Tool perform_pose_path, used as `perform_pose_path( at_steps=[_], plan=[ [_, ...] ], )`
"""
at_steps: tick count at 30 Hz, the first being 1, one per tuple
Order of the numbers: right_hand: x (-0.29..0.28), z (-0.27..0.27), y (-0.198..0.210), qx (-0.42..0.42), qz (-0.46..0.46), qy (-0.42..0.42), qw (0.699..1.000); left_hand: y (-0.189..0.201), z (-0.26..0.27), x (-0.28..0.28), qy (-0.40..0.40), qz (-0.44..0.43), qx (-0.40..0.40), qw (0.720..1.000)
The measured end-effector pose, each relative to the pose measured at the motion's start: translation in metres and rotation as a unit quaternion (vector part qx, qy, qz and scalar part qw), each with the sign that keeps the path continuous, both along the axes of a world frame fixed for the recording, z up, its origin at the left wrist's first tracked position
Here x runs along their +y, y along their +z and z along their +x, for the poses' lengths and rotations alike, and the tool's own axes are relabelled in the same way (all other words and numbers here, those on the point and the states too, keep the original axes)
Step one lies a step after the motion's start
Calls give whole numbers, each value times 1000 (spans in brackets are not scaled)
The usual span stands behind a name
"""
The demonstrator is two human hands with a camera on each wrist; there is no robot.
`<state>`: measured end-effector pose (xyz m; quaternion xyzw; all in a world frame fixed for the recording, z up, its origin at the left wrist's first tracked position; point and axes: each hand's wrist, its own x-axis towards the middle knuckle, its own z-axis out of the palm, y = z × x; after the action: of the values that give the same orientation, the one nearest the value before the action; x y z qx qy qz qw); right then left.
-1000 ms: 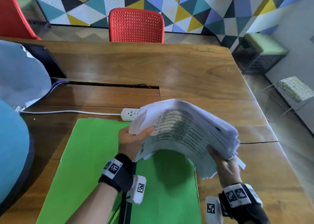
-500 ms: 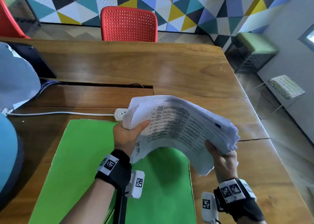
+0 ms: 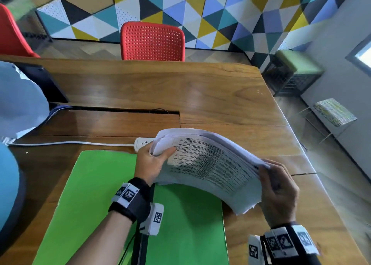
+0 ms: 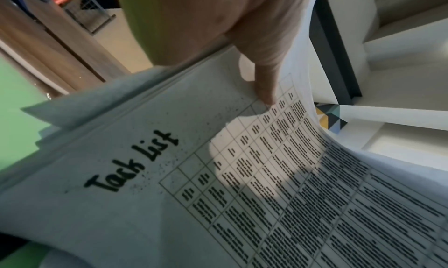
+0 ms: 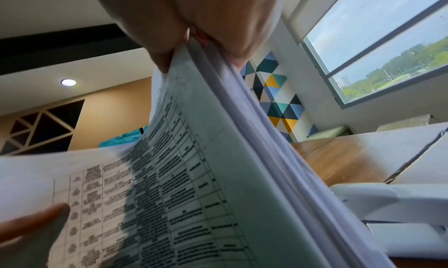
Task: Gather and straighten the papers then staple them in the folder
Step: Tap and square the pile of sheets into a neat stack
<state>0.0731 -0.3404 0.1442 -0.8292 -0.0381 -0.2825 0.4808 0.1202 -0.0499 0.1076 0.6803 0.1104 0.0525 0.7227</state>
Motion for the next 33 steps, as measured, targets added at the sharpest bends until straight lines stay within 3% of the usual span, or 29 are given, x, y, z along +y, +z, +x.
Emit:
perform_pose_path(
  at_steps=[4, 7, 10, 12, 15, 18, 21, 26, 33],
  plan=[
    [-13, -4, -8, 49, -2, -48, 998, -5, 3, 5, -11, -13, -1, 1000],
    [-20, -10, -13, 105, 48, -87, 989, -9, 6, 8, -26, -10, 4, 1000],
    [-20, -17, -15, 104, 158, 4, 982, -11, 9, 5, -37, -10, 18, 999],
    [-26, -20, -29, 145, 158, 71, 974, -11, 11, 2, -35, -10, 19, 999],
    [-24, -21, -48, 233, 132, 61, 962, -7, 13, -1, -28, -5, 7, 1000],
    [-18, -13, -50, 164, 183, -28, 969, 4, 3, 0, -31, -17, 4, 999],
    [-13, -9, -29, 105, 209, -31, 972, 12, -19, 8, -11, -54, 8, 998],
    [-10, -18, -19, 73, 125, 19, 989, 17, -42, 15, -10, -39, 15, 999],
    [-6, -4, -13, 12, 50, 6, 999, 11, -12, 10, 35, -31, 54, 997]
  ],
)
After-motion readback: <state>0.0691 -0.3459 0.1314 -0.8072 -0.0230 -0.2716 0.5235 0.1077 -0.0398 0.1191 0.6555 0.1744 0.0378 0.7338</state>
